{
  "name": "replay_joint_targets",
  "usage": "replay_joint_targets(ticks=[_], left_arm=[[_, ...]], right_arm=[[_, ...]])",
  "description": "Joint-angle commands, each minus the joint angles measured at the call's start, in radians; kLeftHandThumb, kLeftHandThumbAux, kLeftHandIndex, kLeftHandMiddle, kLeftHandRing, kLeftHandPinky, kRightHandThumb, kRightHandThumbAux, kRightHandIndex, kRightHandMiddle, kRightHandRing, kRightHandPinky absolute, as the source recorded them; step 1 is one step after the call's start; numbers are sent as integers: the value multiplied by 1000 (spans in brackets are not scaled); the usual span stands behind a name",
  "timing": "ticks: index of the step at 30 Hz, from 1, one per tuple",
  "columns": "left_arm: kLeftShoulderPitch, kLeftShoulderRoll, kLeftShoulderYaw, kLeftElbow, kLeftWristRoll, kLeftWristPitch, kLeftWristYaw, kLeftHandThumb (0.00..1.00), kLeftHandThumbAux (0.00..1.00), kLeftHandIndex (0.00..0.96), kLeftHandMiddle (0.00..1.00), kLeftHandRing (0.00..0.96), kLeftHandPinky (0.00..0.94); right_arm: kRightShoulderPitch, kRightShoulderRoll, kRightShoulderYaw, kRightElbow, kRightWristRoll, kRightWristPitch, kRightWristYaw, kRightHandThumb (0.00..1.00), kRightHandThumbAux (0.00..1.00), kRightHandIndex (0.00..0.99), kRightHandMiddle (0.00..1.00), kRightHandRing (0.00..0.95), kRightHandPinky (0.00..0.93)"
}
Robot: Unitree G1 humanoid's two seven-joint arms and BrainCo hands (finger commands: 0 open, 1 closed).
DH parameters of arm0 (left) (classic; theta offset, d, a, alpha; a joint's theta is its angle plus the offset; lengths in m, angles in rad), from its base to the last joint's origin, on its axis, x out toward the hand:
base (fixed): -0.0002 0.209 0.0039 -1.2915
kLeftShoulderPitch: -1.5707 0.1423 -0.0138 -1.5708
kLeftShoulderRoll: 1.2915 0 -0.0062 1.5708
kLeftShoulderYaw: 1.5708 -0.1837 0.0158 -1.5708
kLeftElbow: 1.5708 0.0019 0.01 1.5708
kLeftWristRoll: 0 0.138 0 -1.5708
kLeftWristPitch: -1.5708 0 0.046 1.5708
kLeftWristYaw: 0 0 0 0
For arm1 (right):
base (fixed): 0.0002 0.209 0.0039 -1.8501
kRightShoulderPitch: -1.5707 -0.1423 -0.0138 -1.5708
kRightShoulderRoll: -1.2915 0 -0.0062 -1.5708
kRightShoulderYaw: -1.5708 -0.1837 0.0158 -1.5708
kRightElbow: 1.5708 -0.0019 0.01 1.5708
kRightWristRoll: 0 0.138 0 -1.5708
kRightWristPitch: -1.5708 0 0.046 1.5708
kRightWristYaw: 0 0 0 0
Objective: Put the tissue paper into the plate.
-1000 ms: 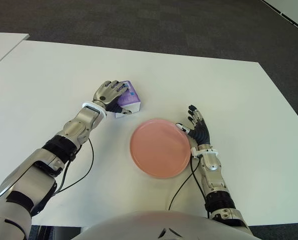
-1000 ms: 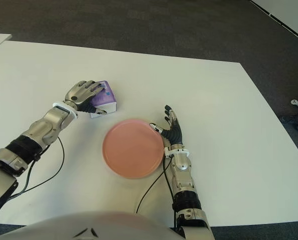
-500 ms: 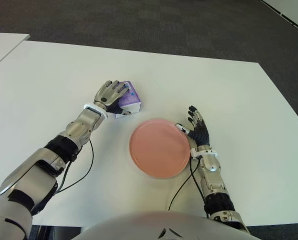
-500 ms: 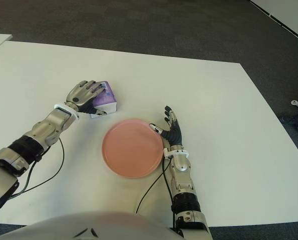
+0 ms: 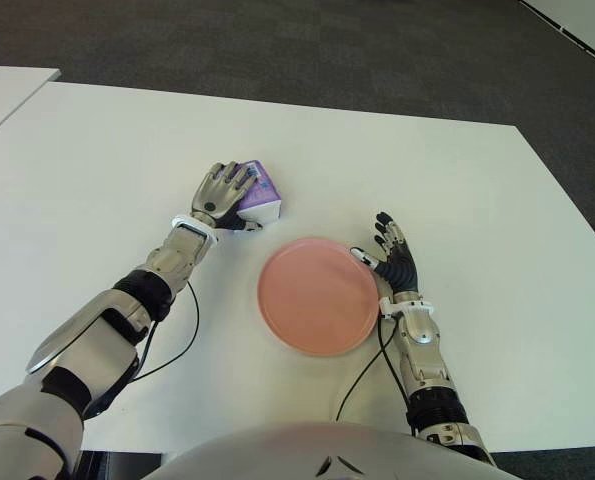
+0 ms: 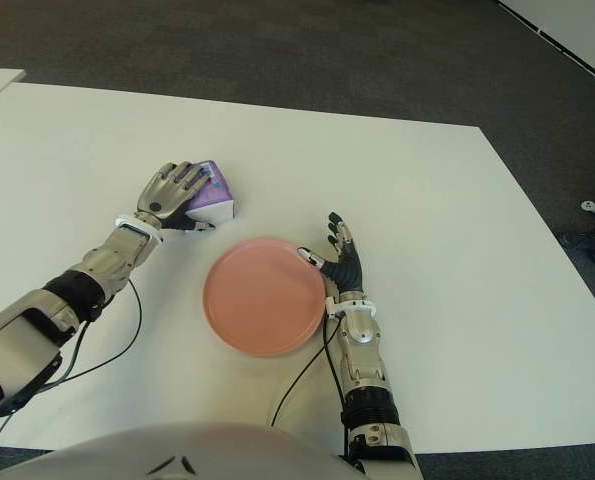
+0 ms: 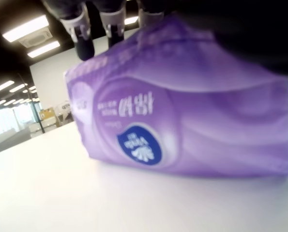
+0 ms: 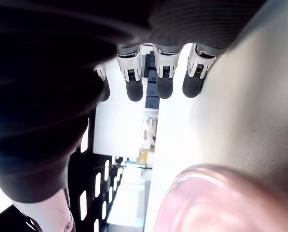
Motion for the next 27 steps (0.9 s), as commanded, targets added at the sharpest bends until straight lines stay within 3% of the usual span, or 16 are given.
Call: replay_joint_targets(ticks=[1, 14, 27], left_arm=[[30, -34, -26, 101, -2, 17, 63, 0, 265, 0, 0, 0, 0], [31, -79, -43, 223, -35, 19, 254, 0, 311, 0, 0, 0, 0], [29, -81, -60, 245, -62, 3, 305, 0, 338, 0, 0, 0, 0]], right_arm=[[23, -1, -1, 111, 10, 28, 19, 0, 780, 3, 4, 0, 11], [41, 6, 8, 67, 4, 45, 10, 0, 788, 0, 1, 0, 19], [53, 0, 9, 48, 4, 49, 15, 0, 799, 0, 0, 0, 11]])
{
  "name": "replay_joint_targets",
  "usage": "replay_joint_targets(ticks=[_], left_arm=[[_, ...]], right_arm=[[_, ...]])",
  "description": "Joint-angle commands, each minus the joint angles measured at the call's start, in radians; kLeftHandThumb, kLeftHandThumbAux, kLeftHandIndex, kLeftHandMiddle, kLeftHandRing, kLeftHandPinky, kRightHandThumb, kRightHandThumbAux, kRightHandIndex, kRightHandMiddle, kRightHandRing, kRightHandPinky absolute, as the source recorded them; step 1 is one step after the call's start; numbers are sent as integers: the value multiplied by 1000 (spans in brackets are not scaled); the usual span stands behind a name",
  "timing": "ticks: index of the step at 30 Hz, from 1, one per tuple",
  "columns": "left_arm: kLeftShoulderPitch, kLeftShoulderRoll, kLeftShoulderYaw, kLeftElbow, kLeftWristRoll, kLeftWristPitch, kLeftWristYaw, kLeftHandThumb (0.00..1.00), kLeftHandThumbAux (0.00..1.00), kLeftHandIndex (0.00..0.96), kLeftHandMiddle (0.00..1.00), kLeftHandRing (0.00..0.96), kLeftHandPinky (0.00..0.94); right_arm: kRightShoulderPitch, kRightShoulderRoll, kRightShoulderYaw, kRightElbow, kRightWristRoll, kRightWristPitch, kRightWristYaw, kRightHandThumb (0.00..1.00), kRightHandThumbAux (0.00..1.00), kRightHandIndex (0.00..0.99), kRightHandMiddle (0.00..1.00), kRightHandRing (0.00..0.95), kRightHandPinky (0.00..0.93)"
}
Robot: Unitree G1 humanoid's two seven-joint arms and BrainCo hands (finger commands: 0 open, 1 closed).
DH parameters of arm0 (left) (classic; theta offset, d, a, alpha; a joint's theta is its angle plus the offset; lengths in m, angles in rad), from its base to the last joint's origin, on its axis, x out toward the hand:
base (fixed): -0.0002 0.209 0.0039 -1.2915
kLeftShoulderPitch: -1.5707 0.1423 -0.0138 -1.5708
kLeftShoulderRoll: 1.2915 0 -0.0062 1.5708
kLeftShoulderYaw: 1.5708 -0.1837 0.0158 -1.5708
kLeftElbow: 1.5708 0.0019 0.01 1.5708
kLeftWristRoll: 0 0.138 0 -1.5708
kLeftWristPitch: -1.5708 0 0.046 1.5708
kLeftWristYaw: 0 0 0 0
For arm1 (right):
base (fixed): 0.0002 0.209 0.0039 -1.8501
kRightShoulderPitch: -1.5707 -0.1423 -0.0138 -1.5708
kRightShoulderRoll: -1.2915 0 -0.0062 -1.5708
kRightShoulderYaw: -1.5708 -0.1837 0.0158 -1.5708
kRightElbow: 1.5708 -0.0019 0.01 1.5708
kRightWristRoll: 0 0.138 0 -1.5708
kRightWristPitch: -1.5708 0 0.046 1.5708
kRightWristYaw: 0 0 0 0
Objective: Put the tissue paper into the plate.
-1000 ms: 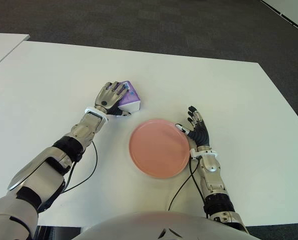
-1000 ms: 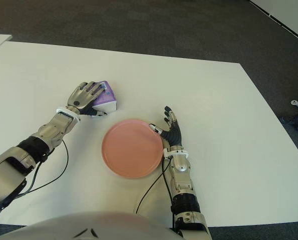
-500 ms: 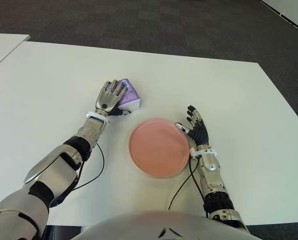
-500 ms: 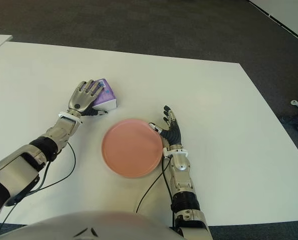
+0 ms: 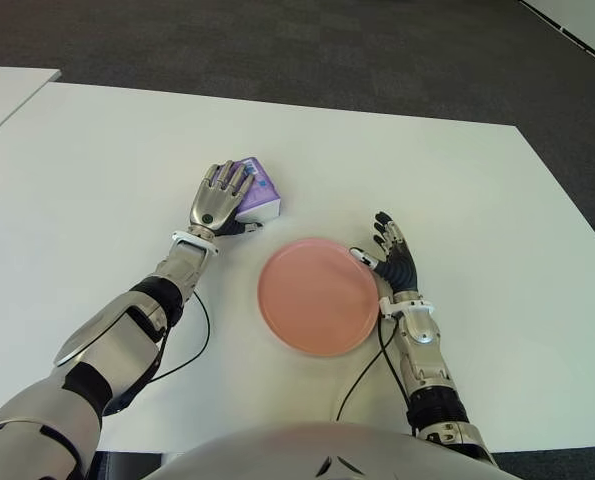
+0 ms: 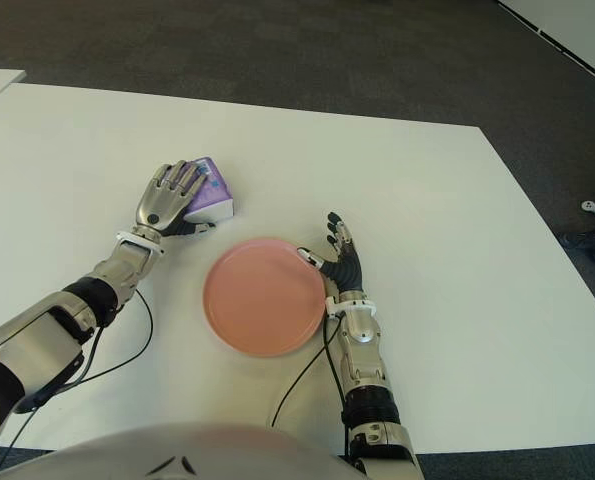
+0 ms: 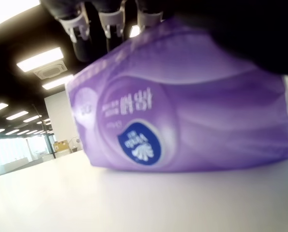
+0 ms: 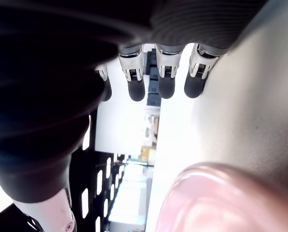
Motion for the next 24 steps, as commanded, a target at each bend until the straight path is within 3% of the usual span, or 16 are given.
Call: replay_joint_targets(ticks=[1, 8, 15, 18, 20, 21, 22, 23, 24], left_arm=[[40, -5, -23, 39, -5, -14, -17, 0, 340, 0, 0, 0, 0], [39, -2, -23, 39, -15, -22, -21, 0, 345, 0, 0, 0, 0], [33, 3, -25, 37, -25, -28, -64, 0, 352, 0, 0, 0, 0], [24, 0, -29, 42, -30, -18, -120, 0, 430, 0, 15, 6, 45], [17, -1, -30, 50, -28, -25, -108, 20, 521, 100, 122, 117, 163], [14, 0, -31, 54, -27, -32, -94, 90, 550, 151, 193, 195, 247], [14, 2, -28, 54, -29, -44, -67, 202, 590, 225, 297, 310, 371], [14, 3, -27, 54, -31, -52, -48, 383, 631, 297, 403, 418, 483], [18, 7, -15, 50, -42, -78, -5, 448, 645, 323, 441, 457, 524]], right_arm=[[56, 9, 11, 39, -1, 61, 5, 0, 798, 0, 0, 0, 12], [26, -1, 3, 125, 1, 10, 14, 0, 797, 0, 0, 0, 11], [49, 11, 15, 58, -5, 38, 4, 0, 799, 0, 0, 0, 14], [47, 12, 13, 65, -4, 45, 1, 0, 795, 0, 0, 0, 16], [46, 13, 14, 65, -4, 47, -1, 0, 793, 0, 0, 0, 17], [46, 14, 14, 65, -4, 48, -2, 0, 792, 0, 0, 0, 16], [46, 14, 13, 65, -3, 49, -2, 0, 789, 0, 0, 0, 16], [45, 14, 13, 65, -2, 50, -2, 0, 786, 0, 0, 0, 14], [45, 14, 12, 63, -1, 51, -1, 0, 785, 0, 0, 0, 13]])
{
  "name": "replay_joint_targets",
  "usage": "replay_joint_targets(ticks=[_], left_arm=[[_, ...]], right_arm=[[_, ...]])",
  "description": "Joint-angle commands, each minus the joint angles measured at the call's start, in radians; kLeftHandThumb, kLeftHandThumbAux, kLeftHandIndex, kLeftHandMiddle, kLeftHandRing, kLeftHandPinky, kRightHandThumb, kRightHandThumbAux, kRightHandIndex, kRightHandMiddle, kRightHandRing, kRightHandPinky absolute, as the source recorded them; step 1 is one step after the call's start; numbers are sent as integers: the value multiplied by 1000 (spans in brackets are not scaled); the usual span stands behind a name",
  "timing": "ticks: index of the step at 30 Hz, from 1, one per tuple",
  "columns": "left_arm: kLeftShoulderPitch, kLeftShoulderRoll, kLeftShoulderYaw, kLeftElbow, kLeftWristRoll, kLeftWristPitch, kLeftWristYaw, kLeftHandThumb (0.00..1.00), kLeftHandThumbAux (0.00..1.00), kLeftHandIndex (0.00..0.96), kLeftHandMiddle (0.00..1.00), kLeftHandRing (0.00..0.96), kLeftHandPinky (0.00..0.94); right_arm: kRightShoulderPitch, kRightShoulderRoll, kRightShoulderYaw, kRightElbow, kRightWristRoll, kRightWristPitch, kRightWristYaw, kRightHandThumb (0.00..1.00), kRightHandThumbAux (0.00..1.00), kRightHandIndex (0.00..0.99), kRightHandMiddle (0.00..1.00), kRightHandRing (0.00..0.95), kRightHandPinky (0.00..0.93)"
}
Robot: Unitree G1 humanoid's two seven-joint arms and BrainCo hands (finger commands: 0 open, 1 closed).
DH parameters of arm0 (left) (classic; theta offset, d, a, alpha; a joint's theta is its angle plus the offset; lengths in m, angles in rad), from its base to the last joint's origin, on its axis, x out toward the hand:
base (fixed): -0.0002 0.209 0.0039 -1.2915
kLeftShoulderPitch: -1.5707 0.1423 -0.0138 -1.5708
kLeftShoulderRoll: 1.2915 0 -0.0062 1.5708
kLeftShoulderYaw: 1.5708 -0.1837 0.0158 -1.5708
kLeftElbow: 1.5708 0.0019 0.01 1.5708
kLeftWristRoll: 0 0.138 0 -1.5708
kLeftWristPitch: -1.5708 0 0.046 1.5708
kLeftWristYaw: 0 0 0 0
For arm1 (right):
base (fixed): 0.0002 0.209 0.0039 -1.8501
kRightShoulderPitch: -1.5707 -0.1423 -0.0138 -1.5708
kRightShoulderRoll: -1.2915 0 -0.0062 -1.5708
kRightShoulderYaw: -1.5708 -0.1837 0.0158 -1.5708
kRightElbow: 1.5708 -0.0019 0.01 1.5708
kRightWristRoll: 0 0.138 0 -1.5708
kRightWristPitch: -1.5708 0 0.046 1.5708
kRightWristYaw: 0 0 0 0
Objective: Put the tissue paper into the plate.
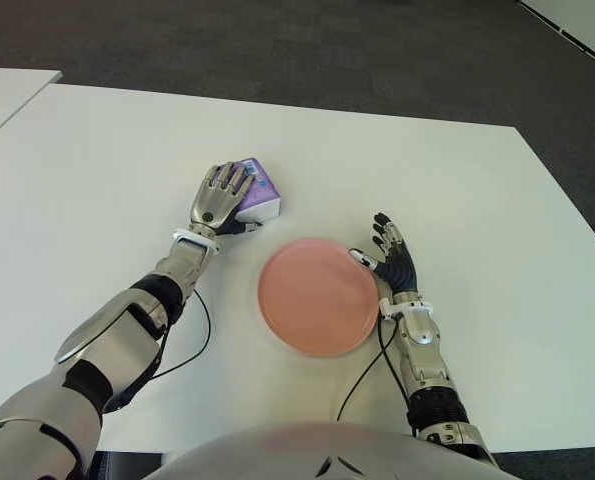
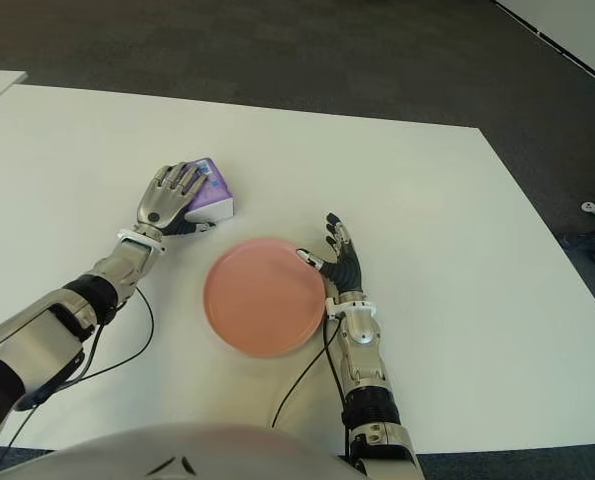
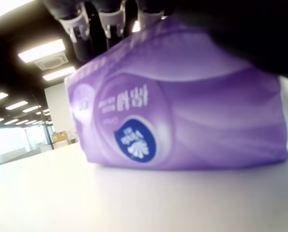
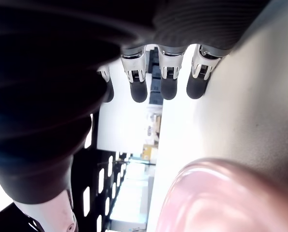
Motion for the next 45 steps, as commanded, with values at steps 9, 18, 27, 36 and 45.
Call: replay_joint_targets(ticks=[9, 18, 27, 36, 45], left_arm=[[46, 21, 32, 44, -62, -218, 288, 732, 694, 439, 793, 802, 835], [29, 23, 39, 64, -79, -309, 315, 747, 696, 443, 850, 849, 842], [14, 22, 42, 77, -82, -335, 307, 751, 695, 444, 862, 858, 849], [6, 17, 43, 88, -82, -353, 335, 753, 695, 444, 868, 863, 843], [-4, 15, 46, 91, -83, -352, 360, 753, 695, 444, 868, 863, 838]], right_arm=[[8, 2, 2, 114, 0, 49, 6, 0, 762, 0, 0, 0, 3], [25, 5, 7, 79, -8, 58, -2, 0, 779, 0, 0, 0, 13], [25, 8, 8, 72, -8, 59, -3, 0, 784, 0, 0, 0, 13], [26, 8, 4, 68, -4, 62, -3, 0, 791, 0, 0, 0, 14], [18, 8, 5, 78, -12, 68, -12, 0, 813, 0, 0, 0, 10]])
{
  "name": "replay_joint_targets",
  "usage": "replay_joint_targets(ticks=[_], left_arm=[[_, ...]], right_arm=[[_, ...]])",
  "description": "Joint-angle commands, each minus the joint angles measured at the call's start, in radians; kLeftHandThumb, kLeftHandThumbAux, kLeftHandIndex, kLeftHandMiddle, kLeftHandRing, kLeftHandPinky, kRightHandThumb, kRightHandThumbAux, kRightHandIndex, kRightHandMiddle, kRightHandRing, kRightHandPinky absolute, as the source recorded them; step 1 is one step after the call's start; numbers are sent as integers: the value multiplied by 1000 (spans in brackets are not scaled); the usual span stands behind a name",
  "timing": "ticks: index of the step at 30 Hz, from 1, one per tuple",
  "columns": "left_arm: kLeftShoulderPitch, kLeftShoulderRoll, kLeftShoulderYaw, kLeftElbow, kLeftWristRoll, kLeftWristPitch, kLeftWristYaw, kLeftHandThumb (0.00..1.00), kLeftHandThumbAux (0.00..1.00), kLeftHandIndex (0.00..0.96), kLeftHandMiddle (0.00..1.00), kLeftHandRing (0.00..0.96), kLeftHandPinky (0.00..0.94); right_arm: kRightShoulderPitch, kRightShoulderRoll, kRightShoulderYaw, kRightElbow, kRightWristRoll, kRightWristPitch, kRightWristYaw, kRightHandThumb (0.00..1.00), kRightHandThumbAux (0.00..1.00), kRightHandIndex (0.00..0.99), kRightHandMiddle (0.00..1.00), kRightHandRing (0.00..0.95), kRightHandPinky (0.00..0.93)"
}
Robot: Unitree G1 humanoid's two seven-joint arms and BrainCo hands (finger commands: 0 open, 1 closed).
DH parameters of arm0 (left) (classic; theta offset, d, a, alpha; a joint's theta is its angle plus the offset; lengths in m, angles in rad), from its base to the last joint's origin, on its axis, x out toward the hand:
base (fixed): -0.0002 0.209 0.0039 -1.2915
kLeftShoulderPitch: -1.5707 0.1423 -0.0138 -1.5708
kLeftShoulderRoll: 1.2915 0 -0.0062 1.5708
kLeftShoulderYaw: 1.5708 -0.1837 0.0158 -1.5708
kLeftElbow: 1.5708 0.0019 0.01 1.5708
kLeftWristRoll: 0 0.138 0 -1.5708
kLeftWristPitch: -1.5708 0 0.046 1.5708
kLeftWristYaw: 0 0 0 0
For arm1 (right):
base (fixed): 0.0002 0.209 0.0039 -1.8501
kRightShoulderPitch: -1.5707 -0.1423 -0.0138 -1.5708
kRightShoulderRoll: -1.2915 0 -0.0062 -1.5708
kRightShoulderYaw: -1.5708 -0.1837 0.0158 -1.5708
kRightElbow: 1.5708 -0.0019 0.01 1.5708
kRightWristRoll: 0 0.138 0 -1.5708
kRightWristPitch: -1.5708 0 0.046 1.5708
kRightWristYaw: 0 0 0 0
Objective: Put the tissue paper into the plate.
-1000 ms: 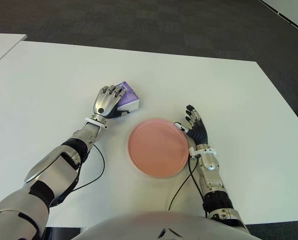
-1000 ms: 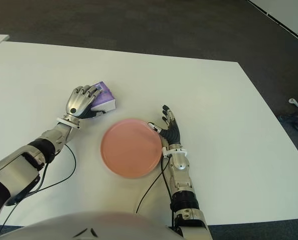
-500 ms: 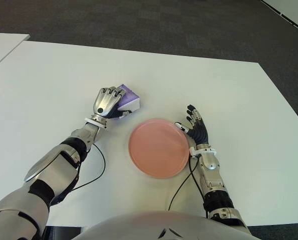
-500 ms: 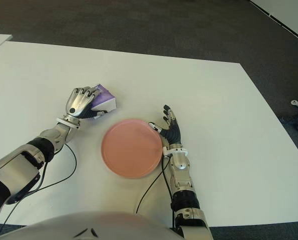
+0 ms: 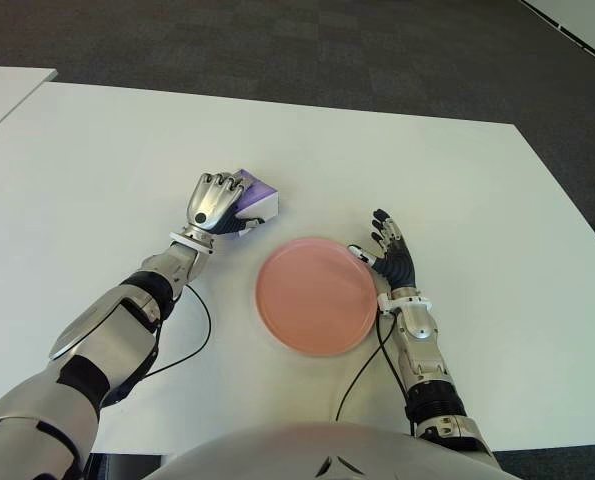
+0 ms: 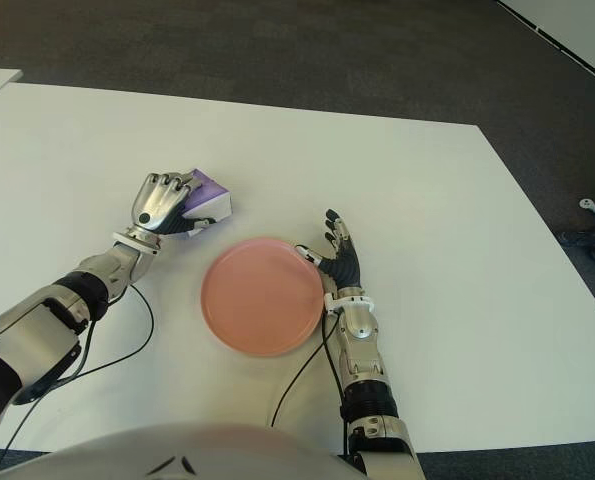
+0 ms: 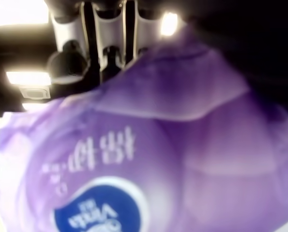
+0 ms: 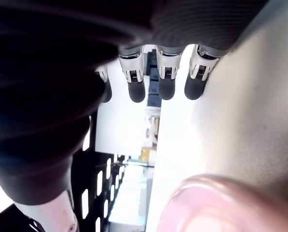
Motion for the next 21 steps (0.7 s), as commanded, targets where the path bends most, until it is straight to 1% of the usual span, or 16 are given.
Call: replay_joint_targets(ticks=[1, 7, 13, 17, 21], left_arm=[[10, -4, -2, 20, -5, -3, 4, 753, 695, 444, 868, 862, 837], [-3, 1, 11, 18, -16, -12, 8, 752, 695, 444, 866, 861, 835], [-47, 40, 44, -21, -44, -44, -20, 751, 696, 443, 863, 859, 838], [-64, 62, 84, -97, -68, -42, -54, 750, 696, 443, 860, 858, 837], [-61, 73, 123, -210, -79, -6, -76, 749, 697, 443, 858, 857, 836]], right_arm=[[45, 10, 7, 61, -6, 59, -6, 0, 815, 0, 0, 0, 9], [36, 13, 8, 72, -10, 53, -15, 0, 819, 0, 0, 0, 15], [28, 16, 5, 86, -1, 41, -13, 0, 821, 1, 0, 0, 23], [22, 13, 2, 97, 0, 40, -10, 0, 825, 0, 0, 0, 18], [16, 8, 0, 103, 0, 43, -7, 0, 826, 0, 0, 0, 18]])
